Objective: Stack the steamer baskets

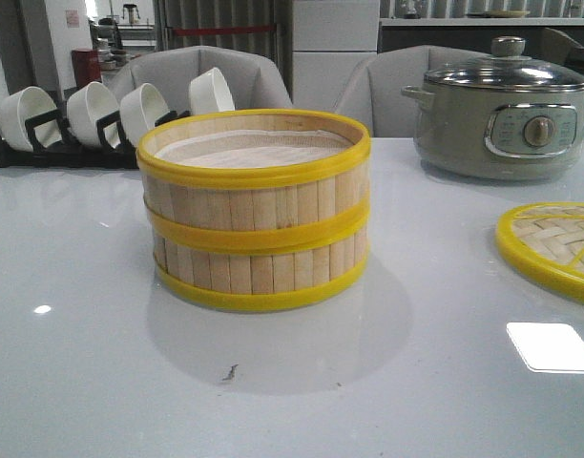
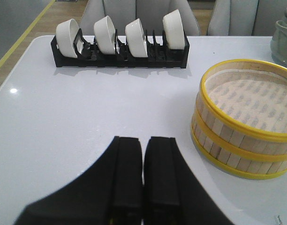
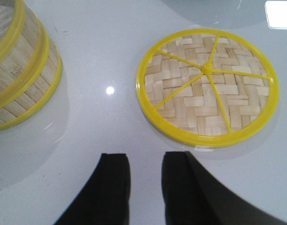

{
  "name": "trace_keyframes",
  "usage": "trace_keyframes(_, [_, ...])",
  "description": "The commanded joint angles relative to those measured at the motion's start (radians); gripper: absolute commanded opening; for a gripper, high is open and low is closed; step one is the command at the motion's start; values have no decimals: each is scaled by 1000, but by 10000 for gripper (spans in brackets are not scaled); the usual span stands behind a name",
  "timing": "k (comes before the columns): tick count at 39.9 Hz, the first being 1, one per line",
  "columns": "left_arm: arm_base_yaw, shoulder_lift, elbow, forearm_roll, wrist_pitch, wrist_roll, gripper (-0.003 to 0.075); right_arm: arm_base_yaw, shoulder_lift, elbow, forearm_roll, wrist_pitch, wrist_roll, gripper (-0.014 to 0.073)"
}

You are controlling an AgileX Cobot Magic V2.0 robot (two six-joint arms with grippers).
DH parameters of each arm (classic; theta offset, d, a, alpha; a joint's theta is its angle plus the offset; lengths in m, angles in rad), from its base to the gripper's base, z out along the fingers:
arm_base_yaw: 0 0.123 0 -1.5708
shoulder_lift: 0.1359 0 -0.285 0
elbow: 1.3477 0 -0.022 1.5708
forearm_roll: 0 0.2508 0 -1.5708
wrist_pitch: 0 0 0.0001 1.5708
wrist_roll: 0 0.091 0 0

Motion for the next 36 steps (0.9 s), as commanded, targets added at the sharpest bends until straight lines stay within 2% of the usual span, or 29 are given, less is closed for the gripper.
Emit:
trace_keyframes(1, [-6, 6, -27, 3, -85, -10, 85, 0, 48, -67, -10, -72, -1, 322])
trace_keyframes(10, [-6, 6, -27, 3, -85, -10, 85, -17, 246, -157, -43, -114, -1, 322])
trace_keyframes(24, [-6, 6, -27, 3, -85, -10, 85, -134, 568, -358, -43, -110, -1, 322])
trace_keyframes(36, [-6, 6, -27, 3, -85, -10, 85, -141, 754, -506, -44, -94, -1, 322])
